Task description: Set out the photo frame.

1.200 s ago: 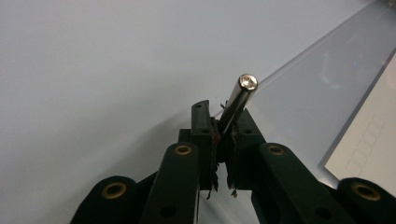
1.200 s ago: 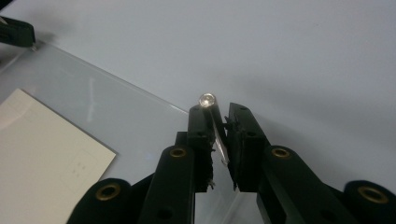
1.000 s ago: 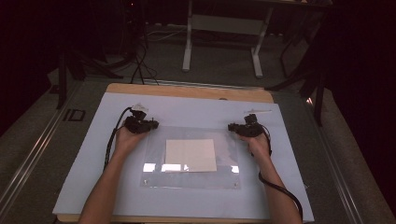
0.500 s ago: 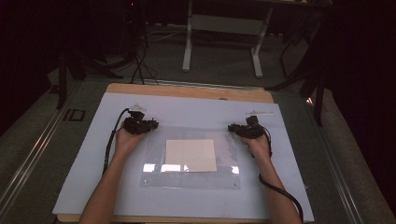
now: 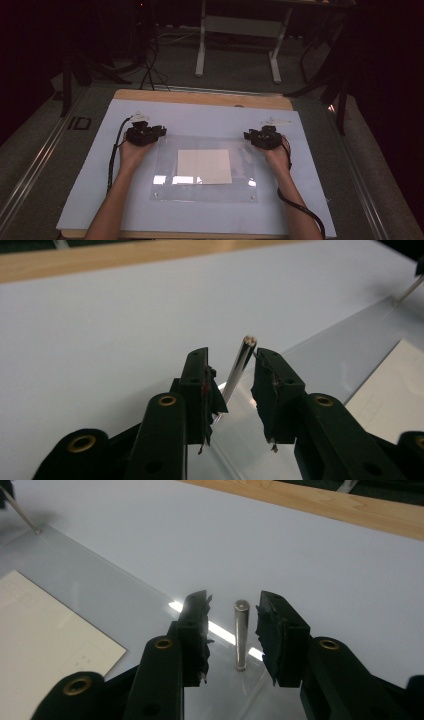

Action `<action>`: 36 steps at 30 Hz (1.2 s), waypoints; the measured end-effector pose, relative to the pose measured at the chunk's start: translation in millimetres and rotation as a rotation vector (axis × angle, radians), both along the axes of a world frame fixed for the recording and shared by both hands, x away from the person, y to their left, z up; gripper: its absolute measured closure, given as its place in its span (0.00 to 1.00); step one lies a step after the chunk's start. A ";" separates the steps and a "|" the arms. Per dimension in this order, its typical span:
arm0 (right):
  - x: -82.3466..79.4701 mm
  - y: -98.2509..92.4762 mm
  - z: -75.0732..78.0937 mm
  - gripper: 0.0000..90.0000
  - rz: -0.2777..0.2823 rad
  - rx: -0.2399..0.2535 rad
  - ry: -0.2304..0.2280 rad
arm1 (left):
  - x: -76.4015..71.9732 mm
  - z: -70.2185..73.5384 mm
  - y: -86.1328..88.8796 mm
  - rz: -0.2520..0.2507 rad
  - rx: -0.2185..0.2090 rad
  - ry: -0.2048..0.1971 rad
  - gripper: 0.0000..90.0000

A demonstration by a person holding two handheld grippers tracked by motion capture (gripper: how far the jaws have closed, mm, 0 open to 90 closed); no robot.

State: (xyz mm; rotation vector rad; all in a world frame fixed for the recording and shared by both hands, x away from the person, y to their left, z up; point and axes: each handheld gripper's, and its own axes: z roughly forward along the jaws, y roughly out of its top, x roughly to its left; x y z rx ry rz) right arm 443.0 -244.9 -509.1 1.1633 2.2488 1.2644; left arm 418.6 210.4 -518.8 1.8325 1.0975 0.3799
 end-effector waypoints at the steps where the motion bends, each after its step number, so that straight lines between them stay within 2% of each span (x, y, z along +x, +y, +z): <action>1: 0.0 0.0 0.0 0.72 0.000 0.000 0.000 | 0.0 0.0 0.0 0.000 0.000 0.000 0.75; 2: -0.5 1.4 -0.5 0.72 -0.001 -0.012 -0.007 | 0.0 0.0 0.0 0.000 0.000 0.000 0.75; 3: -2.0 3.9 -2.1 0.75 -0.011 -0.025 -0.025 | -4.7 0.7 0.3 0.009 -0.008 -0.024 0.73; 4: -2.5 4.4 -2.6 0.78 -0.018 -0.030 -0.030 | -5.9 0.3 -0.2 0.018 -0.010 -0.029 0.73; 7: -3.0 5.2 -4.7 0.80 -0.034 -0.030 -0.035 | -6.6 1.0 -0.5 0.028 0.003 -0.028 0.73; 12: -7.2 7.5 -8.7 0.90 -0.078 -0.026 -0.060 | -8.4 -0.2 -4.9 0.040 0.021 -0.026 0.77; 19: -8.0 6.0 -10.4 0.92 -0.092 -0.005 -0.070 | -8.8 -4.1 -11.0 0.039 0.034 -0.034 0.84; 23: -10.5 7.2 -11.7 0.93 -0.103 -0.007 -0.093 | -10.7 -5.6 -14.9 0.051 0.075 -0.051 0.90; 25: -11.0 7.5 -11.9 0.94 -0.106 -0.010 -0.097 | -10.8 -5.9 -14.3 0.052 0.067 -0.050 0.91; 30: -12.8 9.0 -12.2 0.94 -0.113 -0.023 -0.113 | -11.3 -4.1 -14.6 0.073 0.041 -0.081 0.90; 36: -13.4 8.9 -12.6 0.94 -0.117 -0.022 -0.119 | -8.9 -5.6 -16.1 0.078 0.030 -0.083 0.90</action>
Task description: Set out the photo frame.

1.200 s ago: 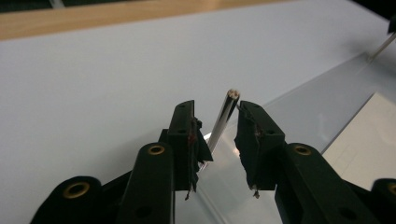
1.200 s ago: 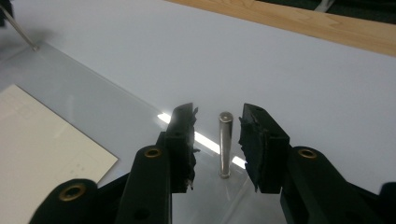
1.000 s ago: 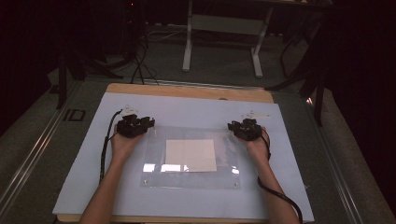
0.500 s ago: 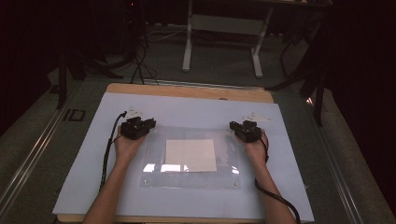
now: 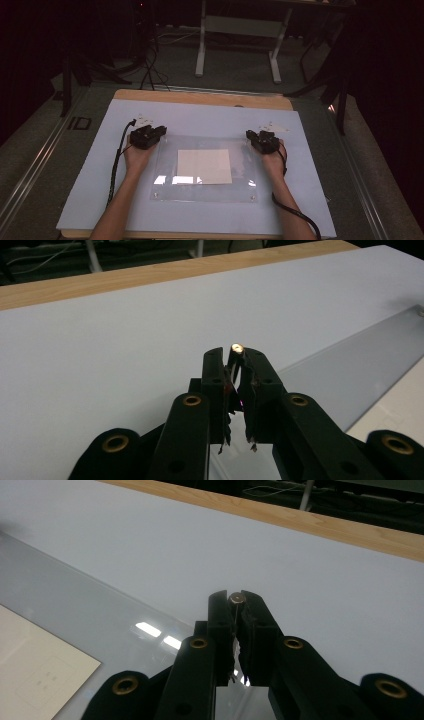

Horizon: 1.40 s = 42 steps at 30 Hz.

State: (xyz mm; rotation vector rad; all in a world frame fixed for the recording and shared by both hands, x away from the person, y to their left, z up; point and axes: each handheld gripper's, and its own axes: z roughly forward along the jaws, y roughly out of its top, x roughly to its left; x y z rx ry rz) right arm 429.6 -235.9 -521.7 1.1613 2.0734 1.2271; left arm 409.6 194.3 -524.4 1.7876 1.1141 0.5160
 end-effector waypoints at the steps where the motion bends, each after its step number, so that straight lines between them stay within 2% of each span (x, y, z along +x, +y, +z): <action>1: -0.1 0.1 -0.1 0.94 -0.001 0.000 -0.002 | 0.2 -0.3 -0.3 0.003 -0.001 -0.002 0.91; 10: 0.6 0.8 -0.1 0.94 -0.007 0.010 0.008 | 0.4 -1.4 -0.3 0.011 -0.015 -0.003 0.93; 19: 2.4 0.1 0.5 0.95 -0.008 0.019 0.026 | 2.8 -3.3 5.1 -0.004 -0.065 0.016 0.92; 20: 3.4 0.0 1.2 0.95 -0.007 0.021 0.037 | 3.9 -3.9 6.5 -0.006 -0.083 0.025 0.92; 24: 6.6 0.4 4.6 0.94 -0.004 0.015 0.071 | 6.0 -2.7 7.6 -0.013 -0.089 0.044 0.92; 26: 10.2 -1.9 6.7 0.94 0.007 0.031 0.109 | 7.7 -2.7 9.1 -0.021 -0.103 0.055 0.92; 28: 13.0 -2.0 9.1 0.94 0.014 0.026 0.136 | 9.7 -2.1 9.9 -0.024 -0.109 0.070 0.91; 31: 15.7 -1.7 10.8 0.94 0.013 0.021 0.152 | 12.3 -1.3 10.2 -0.021 -0.121 0.089 0.91; 32: 18.4 -1.7 11.3 0.94 0.007 0.033 0.171 | 16.5 -2.6 11.9 -0.018 -0.159 0.116 0.91; 34: 21.4 -1.9 11.4 0.94 -0.004 0.047 0.185 | 21.4 -5.1 12.9 -0.012 -0.206 0.139 0.90; 36: 24.7 -2.2 11.6 0.94 -0.012 0.061 0.204 | 24.4 -4.3 12.6 -0.013 -0.197 0.146 0.91; 38: 28.4 -2.9 11.8 0.94 -0.011 0.072 0.217 | 26.3 -1.7 10.7 -0.012 -0.166 0.152 0.92; 39: 28.4 -2.9 11.8 0.94 -0.011 0.072 0.217 | 26.3 -1.7 10.7 -0.012 -0.166 0.152 0.92; 41: 30.8 -2.2 13.2 0.95 -0.009 0.059 0.227 | 29.5 1.4 8.2 -0.012 -0.128 0.161 0.93; 42: 32.1 -2.3 13.3 0.95 -0.010 0.067 0.232 | 30.8 1.9 7.5 -0.007 -0.127 0.167 0.93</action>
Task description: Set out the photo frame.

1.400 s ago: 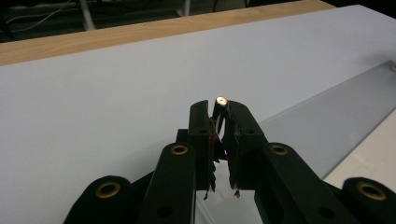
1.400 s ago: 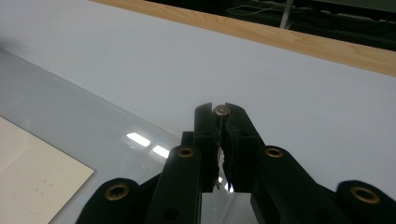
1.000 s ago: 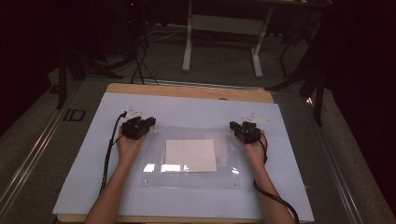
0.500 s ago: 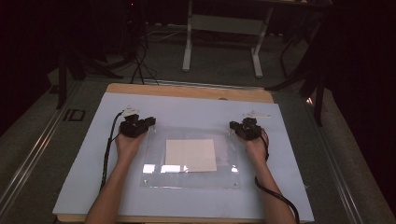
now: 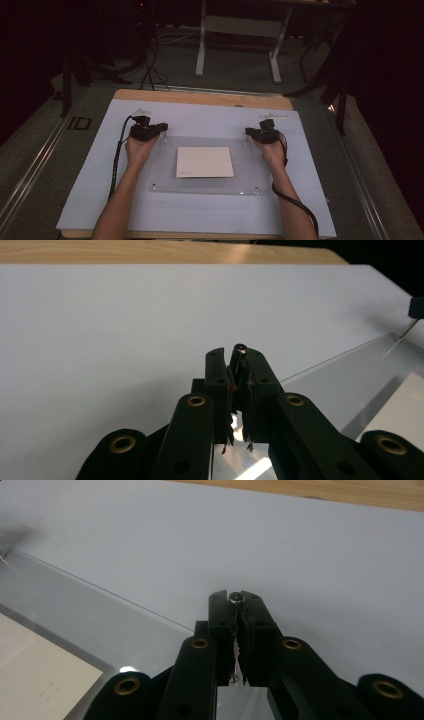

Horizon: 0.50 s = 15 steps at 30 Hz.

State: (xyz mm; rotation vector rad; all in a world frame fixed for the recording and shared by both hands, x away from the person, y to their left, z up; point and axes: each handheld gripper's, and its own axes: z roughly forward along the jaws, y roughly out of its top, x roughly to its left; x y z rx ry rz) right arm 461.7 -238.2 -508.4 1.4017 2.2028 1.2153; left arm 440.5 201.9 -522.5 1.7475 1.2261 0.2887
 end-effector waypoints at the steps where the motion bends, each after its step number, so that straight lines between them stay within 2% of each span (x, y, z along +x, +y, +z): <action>1: 1.2 -0.4 0.1 0.95 -0.003 0.006 0.007 | 1.5 0.1 -0.3 0.001 0.000 0.004 0.94; 3: 3.6 -0.1 -0.1 0.95 -0.013 0.016 0.014 | 3.1 -0.4 -0.2 0.005 -0.005 0.007 0.94; 4: 5.1 -0.2 -0.1 0.95 -0.020 0.023 0.021 | 7.2 -2.4 1.7 0.010 -0.046 0.028 0.94; 5: 5.1 -0.2 -0.1 0.95 -0.020 0.023 0.021 | 7.2 -2.4 1.7 0.010 -0.046 0.028 0.94; 6: 8.8 -1.2 -0.5 0.95 -0.030 0.045 0.039 | 11.3 -3.5 2.1 0.017 -0.065 0.042 0.94; 13: 20.4 -1.4 -2.4 0.95 -0.067 0.089 0.083 | 23.9 -4.5 0.7 0.049 -0.088 0.098 0.95; 15: 21.8 -0.8 -2.7 0.94 -0.073 0.085 0.083 | 26.7 -6.7 -0.7 0.079 -0.110 0.114 0.95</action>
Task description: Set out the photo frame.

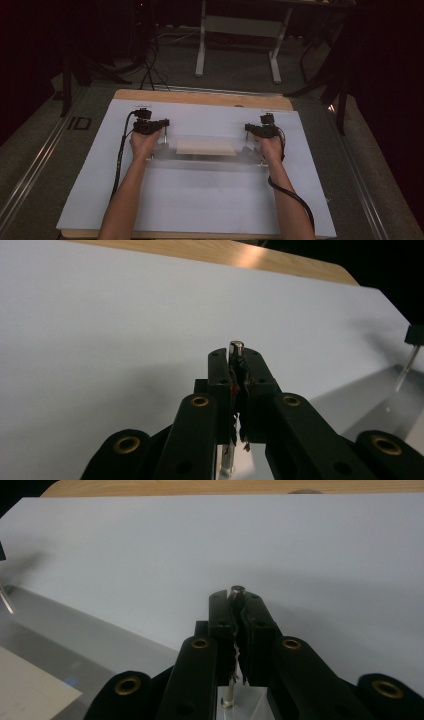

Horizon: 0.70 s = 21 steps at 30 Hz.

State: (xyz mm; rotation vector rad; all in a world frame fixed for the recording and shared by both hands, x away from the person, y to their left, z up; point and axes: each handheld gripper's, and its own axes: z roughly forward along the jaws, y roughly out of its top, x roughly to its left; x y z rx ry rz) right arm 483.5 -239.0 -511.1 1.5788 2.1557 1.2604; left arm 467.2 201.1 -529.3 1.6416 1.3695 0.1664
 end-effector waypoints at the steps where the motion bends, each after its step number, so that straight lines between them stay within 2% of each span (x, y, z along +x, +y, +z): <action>1: 0.2 0.8 0.0 0.94 -0.002 -0.008 -0.003 | 0.7 -0.3 -0.4 0.007 -0.003 0.005 0.95; 4: -0.4 1.5 0.0 0.92 -0.006 -0.024 -0.013 | 2.1 0.7 -1.9 0.013 0.012 0.015 0.95; 5: -2.2 1.0 0.9 0.84 -0.012 -0.051 -0.030 | 4.0 1.8 -3.4 0.024 0.020 0.031 0.95; 7: -3.5 -0.5 2.0 0.81 -0.016 -0.055 -0.034 | 4.9 2.2 -4.7 0.027 0.028 0.033 0.95; 8: -7.9 -4.9 5.5 0.77 -0.009 -0.053 -0.060 | 6.1 1.2 -3.8 0.029 0.014 0.040 0.95; 10: -10.8 -7.0 7.6 0.75 -0.008 -0.062 -0.072 | 6.4 0.7 -3.5 0.029 0.013 0.040 0.95; 11: -16.9 -12.2 11.3 0.73 0.012 -0.071 -0.103 | 6.7 0.2 -3.4 0.031 0.006 0.042 0.95; 12: -16.9 -12.2 11.3 0.73 0.012 -0.071 -0.103 | 6.7 0.2 -3.4 0.031 0.006 0.042 0.95; 15: -29.0 -22.0 16.5 0.68 0.046 -0.062 -0.161 | 7.2 0.7 -3.7 0.032 0.007 0.048 0.95; 16: -29.0 -22.0 16.5 0.68 0.046 -0.062 -0.161 | 7.2 0.7 -3.7 0.032 0.007 0.048 0.95; 17: -36.4 -25.1 16.9 0.68 0.054 -0.050 -0.184 | 7.7 0.6 -3.7 0.033 0.005 0.049 0.95; 21: -51.7 -25.2 12.9 0.69 0.089 -0.087 -0.220 | 8.1 0.8 -3.7 0.029 0.008 0.049 0.95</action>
